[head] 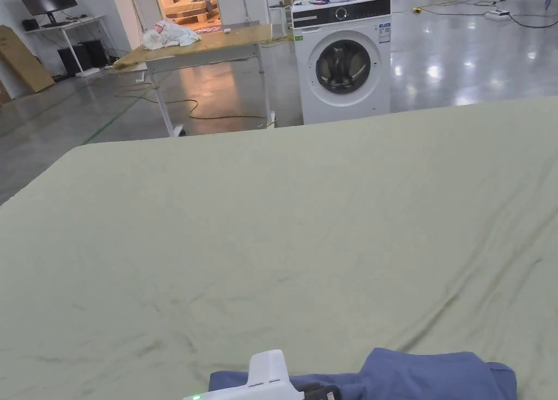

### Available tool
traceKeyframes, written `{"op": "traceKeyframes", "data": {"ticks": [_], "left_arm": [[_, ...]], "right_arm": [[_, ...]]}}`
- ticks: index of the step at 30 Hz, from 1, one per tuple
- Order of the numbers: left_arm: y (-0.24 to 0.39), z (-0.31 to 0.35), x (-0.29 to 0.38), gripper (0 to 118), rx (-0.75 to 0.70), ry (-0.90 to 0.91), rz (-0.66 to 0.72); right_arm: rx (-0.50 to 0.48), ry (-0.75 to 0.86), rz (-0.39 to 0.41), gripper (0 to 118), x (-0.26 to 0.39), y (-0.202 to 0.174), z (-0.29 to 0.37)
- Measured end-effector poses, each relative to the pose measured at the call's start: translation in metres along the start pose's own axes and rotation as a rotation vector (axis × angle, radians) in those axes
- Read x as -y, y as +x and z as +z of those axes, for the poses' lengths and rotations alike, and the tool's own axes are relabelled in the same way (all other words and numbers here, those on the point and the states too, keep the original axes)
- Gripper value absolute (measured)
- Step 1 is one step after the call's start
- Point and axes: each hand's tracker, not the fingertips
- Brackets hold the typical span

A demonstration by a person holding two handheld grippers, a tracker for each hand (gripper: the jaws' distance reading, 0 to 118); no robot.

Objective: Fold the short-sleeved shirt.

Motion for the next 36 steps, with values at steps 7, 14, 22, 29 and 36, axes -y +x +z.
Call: {"op": "traceKeyframes", "data": {"ticks": [7, 14, 22, 29, 36], "left_arm": [[-0.057, 0.114, -0.006, 94, -0.155, 0.264, 0.045], [-0.142, 0.113, 0.026, 78, 0.004, 0.242, 0.511], [-0.139, 0.099, 0.038, 5, 0.067, 0.294, 0.565], [-0.131, 0.193, 0.014, 5, -0.038, 0.433, 0.402], [-0.042, 0.19, -0.01, 5, -0.068, 0.437, 0.164]], "right_arm": [[-0.011, -0.025, 0.001, 0, 0.003, -0.002, -0.007], [-0.039, -0.063, -0.002, 0, 0.007, -0.012, -0.019], [-0.026, -0.056, 0.117, 0, 0.004, -0.019, -0.007], [-0.035, -0.06, 0.06, 0, 0.01, -0.004, -0.012], [-0.052, -0.077, 0.068, 0, 0.02, -0.007, -0.019]]}}
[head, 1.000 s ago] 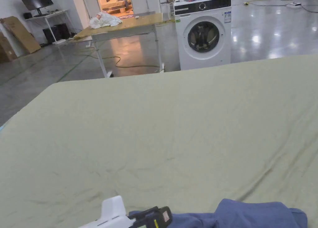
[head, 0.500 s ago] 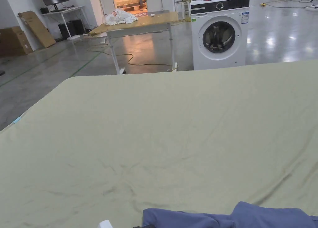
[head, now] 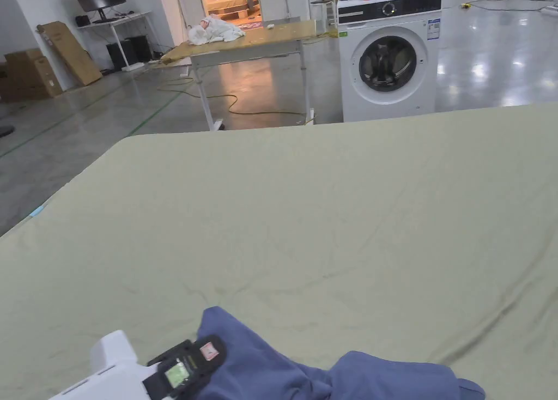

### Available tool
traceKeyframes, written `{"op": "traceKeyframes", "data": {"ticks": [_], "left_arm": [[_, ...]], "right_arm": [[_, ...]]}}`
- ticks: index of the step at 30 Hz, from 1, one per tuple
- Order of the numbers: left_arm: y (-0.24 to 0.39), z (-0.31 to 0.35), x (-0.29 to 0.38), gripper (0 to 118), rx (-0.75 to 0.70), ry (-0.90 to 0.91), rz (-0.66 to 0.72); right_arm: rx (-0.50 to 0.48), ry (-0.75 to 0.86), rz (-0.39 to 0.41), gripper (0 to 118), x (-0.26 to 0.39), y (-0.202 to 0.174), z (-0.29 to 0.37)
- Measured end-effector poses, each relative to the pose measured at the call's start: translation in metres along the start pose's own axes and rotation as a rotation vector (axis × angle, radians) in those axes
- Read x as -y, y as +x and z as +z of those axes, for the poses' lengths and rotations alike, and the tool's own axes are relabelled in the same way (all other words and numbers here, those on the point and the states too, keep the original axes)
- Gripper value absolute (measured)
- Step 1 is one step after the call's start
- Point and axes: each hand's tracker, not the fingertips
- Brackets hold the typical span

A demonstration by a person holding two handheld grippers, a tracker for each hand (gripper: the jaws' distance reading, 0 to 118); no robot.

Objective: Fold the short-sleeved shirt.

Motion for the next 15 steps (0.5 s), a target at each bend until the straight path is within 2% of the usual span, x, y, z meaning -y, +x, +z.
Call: {"op": "traceKeyframes", "data": {"ticks": [3, 6, 9, 12, 13, 15], "left_arm": [[0.042, -0.039, 0.027, 5, 0.114, -0.098, -0.08], [0.072, -0.089, 0.062, 5, 0.128, -0.229, -0.098], [0.091, -0.125, 0.096, 5, 0.155, -0.324, -0.181], [0.1, -0.15, 0.114, 8, 0.148, -0.397, -0.152], [0.102, -0.156, 0.117, 15, 0.158, -0.427, -0.137], [0.102, -0.158, 0.114, 47, 0.19, -0.444, -0.12]], "right_arm": [[-0.015, 0.009, 0.007, 0, -0.002, -0.008, 0.003], [-0.001, 0.018, 0.009, 0, -0.002, -0.004, 0.009], [0.025, 0.041, -0.002, 0, -0.002, 0.002, 0.02], [0.055, 0.054, -0.017, 0, 0.001, 0.009, 0.029], [0.065, 0.055, -0.02, 0, 0.002, 0.012, 0.03], [0.08, 0.05, -0.029, 0, 0.004, 0.018, 0.031]]}}
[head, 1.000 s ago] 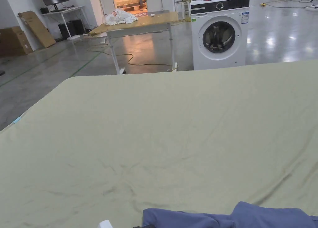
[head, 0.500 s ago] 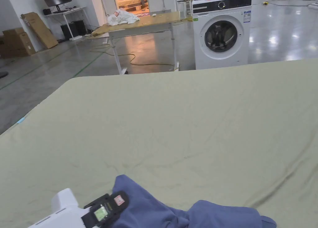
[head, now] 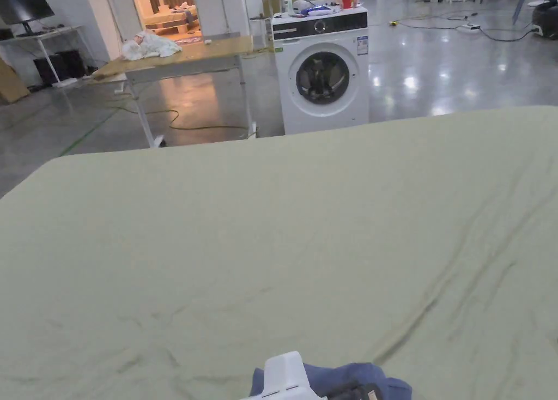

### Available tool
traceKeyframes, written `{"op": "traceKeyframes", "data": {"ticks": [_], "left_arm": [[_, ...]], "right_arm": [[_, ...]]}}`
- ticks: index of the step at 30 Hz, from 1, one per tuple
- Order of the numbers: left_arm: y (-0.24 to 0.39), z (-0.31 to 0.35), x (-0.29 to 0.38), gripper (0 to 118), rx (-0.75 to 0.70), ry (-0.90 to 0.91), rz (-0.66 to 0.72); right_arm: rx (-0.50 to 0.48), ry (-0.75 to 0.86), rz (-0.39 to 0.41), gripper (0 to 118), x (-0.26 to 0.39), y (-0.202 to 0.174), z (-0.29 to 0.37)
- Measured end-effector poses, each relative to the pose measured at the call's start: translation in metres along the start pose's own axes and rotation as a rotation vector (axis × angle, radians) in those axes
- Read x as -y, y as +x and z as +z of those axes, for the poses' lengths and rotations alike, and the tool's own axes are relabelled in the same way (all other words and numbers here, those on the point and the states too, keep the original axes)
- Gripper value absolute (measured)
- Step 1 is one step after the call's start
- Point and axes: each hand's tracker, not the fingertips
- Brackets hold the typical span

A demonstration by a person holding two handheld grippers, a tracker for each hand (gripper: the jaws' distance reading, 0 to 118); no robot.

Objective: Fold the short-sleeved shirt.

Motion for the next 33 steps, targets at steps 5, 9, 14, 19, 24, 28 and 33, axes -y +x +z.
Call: {"op": "traceKeyframes", "data": {"ticks": [5, 9, 14, 19, 24, 28, 33], "left_arm": [[-0.012, 0.035, -0.012, 11, 0.019, 0.138, -0.005], [-0.02, 0.016, -0.01, 2, 0.007, 0.068, 0.038], [-0.008, -0.057, 0.024, 2, -0.088, -0.175, -0.102], [0.007, -0.045, 0.023, 2, -0.101, -0.143, -0.154], [0.017, 0.036, 0.009, 14, -0.103, 0.066, -0.276], [-0.013, 0.091, 0.005, 61, -0.18, 0.167, -0.19], [-0.065, 0.104, 0.007, 79, -0.235, 0.134, 0.026]], "right_arm": [[0.014, -0.01, -0.018, 0, 0.006, 0.011, 0.0], [0.014, -0.028, -0.023, 0, 0.006, 0.009, -0.004], [-0.007, -0.084, 0.007, 0, 0.005, -0.006, -0.011], [-0.074, -0.169, 0.077, 0, 0.008, -0.024, -0.028], [-0.191, -0.289, 0.218, 0, 0.006, -0.057, -0.086], [-0.318, -0.436, 0.295, 0, 0.022, -0.081, -0.155], [-0.172, -0.737, 0.533, 0, 0.069, -0.095, -0.231]]}}
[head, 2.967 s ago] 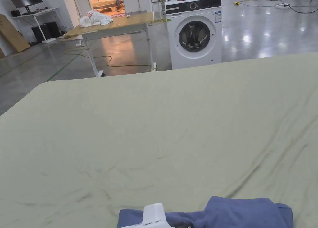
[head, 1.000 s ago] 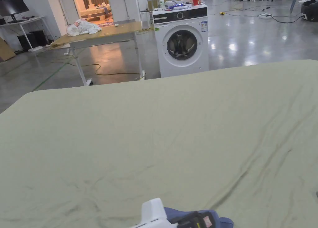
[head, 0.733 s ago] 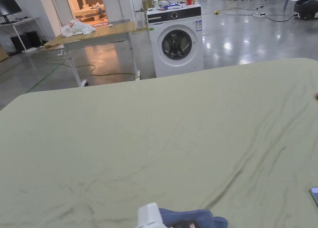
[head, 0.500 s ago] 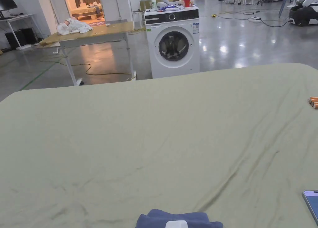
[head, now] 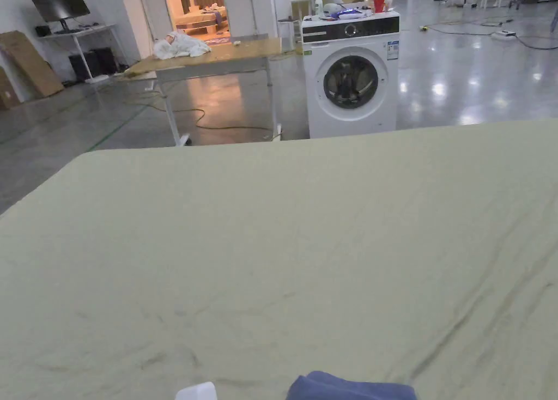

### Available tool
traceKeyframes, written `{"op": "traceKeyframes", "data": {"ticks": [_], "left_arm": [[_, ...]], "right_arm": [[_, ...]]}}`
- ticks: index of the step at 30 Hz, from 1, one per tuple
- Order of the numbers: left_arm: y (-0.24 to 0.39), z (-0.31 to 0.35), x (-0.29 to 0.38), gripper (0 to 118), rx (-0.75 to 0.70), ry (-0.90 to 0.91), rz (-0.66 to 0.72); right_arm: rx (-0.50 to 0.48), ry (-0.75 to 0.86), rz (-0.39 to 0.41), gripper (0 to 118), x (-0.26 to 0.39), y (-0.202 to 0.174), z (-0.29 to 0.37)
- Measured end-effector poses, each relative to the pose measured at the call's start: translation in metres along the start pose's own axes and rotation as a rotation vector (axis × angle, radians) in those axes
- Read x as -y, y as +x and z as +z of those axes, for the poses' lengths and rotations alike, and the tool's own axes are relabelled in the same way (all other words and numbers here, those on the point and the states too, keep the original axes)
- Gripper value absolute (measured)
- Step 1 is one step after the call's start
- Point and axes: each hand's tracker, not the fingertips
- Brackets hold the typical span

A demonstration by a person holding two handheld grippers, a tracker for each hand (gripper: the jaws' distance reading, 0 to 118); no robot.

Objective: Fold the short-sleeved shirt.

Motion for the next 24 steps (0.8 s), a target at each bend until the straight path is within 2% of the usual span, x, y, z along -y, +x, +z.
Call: {"op": "traceKeyframes", "data": {"ticks": [1, 3, 5, 7, 8, 9, 10, 12, 17, 19, 20, 21, 22, 24], "left_arm": [[-0.008, -0.003, 0.002, 79, 0.004, -0.015, 0.038], [-0.018, -0.011, 0.006, 80, 0.018, -0.033, 0.082], [-0.019, -0.024, 0.009, 80, 0.027, -0.047, 0.085], [-0.02, -0.041, 0.01, 79, 0.059, -0.089, 0.103], [-0.019, -0.05, 0.013, 69, 0.08, -0.095, 0.11], [-0.02, -0.055, 0.014, 45, 0.113, -0.113, 0.132], [-0.022, -0.059, 0.015, 30, 0.143, -0.116, 0.172], [-0.021, -0.063, 0.016, 27, 0.073, -0.106, 0.174], [-0.019, -0.05, 0.012, 24, 0.089, -0.097, 0.153], [-0.028, -0.032, 0.005, 23, 0.176, -0.038, 0.196], [-0.033, -0.019, -0.003, 23, 0.193, -0.007, 0.198], [-0.037, -0.004, -0.012, 23, 0.16, 0.007, 0.182], [-0.044, 0.015, -0.023, 22, 0.107, 0.034, 0.148], [-0.067, 0.055, -0.047, 22, 0.008, 0.086, 0.097]], "right_arm": [[-0.026, 0.047, -0.033, 0, -0.005, 0.003, 0.001], [-0.06, -0.008, -0.137, 0, -0.014, 0.011, 0.015], [-0.057, -0.012, -0.097, 0, -0.015, 0.012, 0.01], [-0.051, 0.002, -0.102, 0, -0.01, 0.01, 0.01], [-0.047, 0.013, -0.111, 0, -0.008, 0.01, 0.013], [-0.043, 0.019, -0.11, 0, -0.006, 0.009, 0.013], [-0.036, 0.029, -0.108, 0, -0.004, 0.006, 0.013], [-0.03, 0.043, -0.114, 0, -0.001, 0.006, 0.013], [-0.034, 0.08, -0.125, 0, 0.002, 0.005, 0.021], [-0.106, 0.225, -0.195, 0, 0.007, 0.007, 0.041], [-0.2, 0.267, -0.236, 0, 0.009, 0.011, 0.049], [-0.262, 0.298, -0.256, 0, 0.011, 0.013, 0.056], [-0.274, 0.332, -0.264, 0, 0.013, 0.013, 0.067], [-0.211, 0.37, -0.246, 0, 0.015, 0.012, 0.081]]}}
